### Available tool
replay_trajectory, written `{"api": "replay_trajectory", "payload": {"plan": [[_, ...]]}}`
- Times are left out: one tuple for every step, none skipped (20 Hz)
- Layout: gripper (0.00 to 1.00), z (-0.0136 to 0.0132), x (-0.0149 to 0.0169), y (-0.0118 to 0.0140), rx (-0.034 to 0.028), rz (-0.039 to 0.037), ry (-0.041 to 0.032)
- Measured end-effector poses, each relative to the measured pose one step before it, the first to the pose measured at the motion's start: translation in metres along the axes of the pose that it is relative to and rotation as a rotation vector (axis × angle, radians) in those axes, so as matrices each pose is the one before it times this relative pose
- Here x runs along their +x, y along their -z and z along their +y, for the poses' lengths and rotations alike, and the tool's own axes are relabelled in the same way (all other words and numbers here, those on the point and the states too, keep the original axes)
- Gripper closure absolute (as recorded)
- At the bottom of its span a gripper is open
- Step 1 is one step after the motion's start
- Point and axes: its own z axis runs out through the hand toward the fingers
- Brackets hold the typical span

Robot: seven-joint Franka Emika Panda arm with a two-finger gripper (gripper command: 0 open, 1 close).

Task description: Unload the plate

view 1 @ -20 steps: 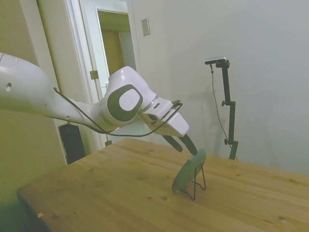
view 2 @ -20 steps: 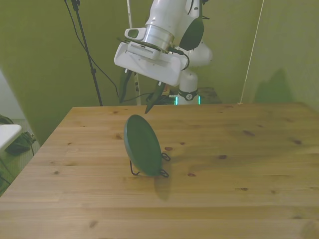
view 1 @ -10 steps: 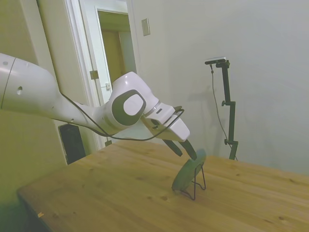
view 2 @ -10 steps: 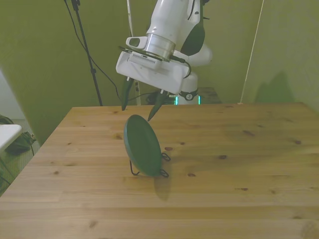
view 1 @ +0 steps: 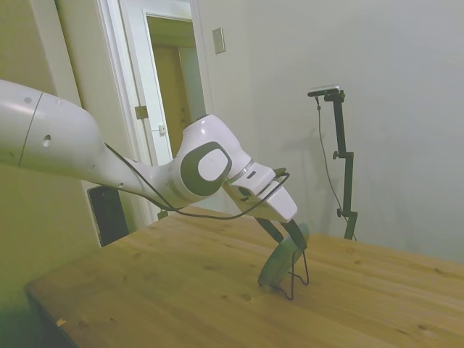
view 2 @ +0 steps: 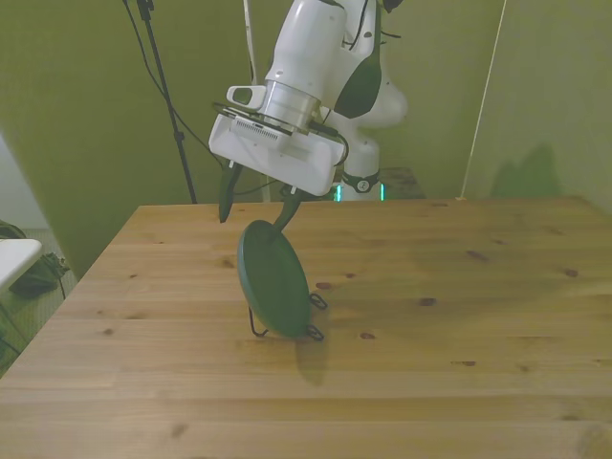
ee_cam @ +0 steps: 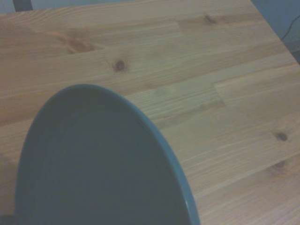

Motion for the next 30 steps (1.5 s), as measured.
{"api": "replay_trajectory", "payload": {"plan": [[1.0, -0.00049, 0.00023, 0.00004, 0.0005, 0.00053, 0.00016], [1.0, -0.00054, -0.00003, -0.00009, 0.00032, 0.00017, 0.00051], [1.0, -0.00052, -0.0003, -0.00045, -0.00019, -0.00035, 0.00085], [1.0, -0.00041, -0.00055, -0.0007, -0.00066, -0.00085, 0.00109], [1.0, -0.00044, -0.00049, -0.00087, -0.00081, -0.00083, 0.00102], [1.0, -0.00077, -0.00051, -0.00075, -0.00038, -0.00062, 0.00133], [1.0, -0.00123, -0.00055, -0.00057, 0.00023, -0.00034, 0.00178], [1.0, -0.00124, -0.00088, -0.00043, 0.00038, -0.00064, 0.00222], [1.0, -0.00151, -0.00143, -0.00011, 0.00093, -0.0009, 0.00313], [1.0, -0.00165, -0.00173, 0.00027, 0.00146, -0.00089, 0.00365], [1.0, -0.00155, -0.00155, 0.00051, 0.00172, -0.00055, 0.00349], [1.0, -0.00159, -0.00159, 0.00057, 0.00177, -0.00047, 0.00359], [1.0, -0.00139, -0.0014, 0.00041, 0.00141, -0.00046, 0.00314], [1.0, -0.00123, -0.00126, 0.0003, 0.00112, -0.00038, 0.00289], [1.0, -0.00088, -0.00089, 0.00016, 0.00069, -0.00018, 0.00194], [1.0, -0.00056, -0.00057, 0.00005, 0.00029, 0.00005, 0.00169], [1.0, -0.00026, -0.00019, -0.00011, -0.00018, 0.00033, 0.00112], [1.0, -0.00014, 0.00004, -0.0002, -0.00041, 0.00058, 0.00086], [1.0, -0.0002, 0.00006, -0.00032, -0.0004, 0.00033, 0.0005], [1.0, -0.00021, 0.00009, -0.00043, -0.00047, 0.00019, 0.00029], [1.0, -0.00022, 0.00006, -0.00048, -0.00048, 0.00001, 0.00027], [1.0, -0.00014, 0.00006, -0.00043, -0.00044, -0.00008, 0.00008], [1.0, 0.00009, 0.00035, -0.00028, -0.00041, 0.00022, -0.00052], [1.0, 0.00024, 0.00066, -0.00004, -0.00018, 0.00065, -0.00102], [1.0, 0.00019, 0.00089, 0.00022, 0.00021, 0.00109, -0.00125], [1.0, 0.00012, 0.00107, 0.00042, 0.00057, 0.00145, -0.00143], [1.0, 0.00008, 0.00093, 0.0004, 0.00055, 0.00128, -0.00121], [1.0, 0.00015, 0.00078, 0.00026, 0.00028, 0.00098, -0.00108], [1.0, 0.0, 0.00085, 0.00043, 0.00067, 0.00126, -0.00106], [1.0, -0.00045, 0.00116, 0.00101, 0.00184, 0.00214, -0.00108]]}}
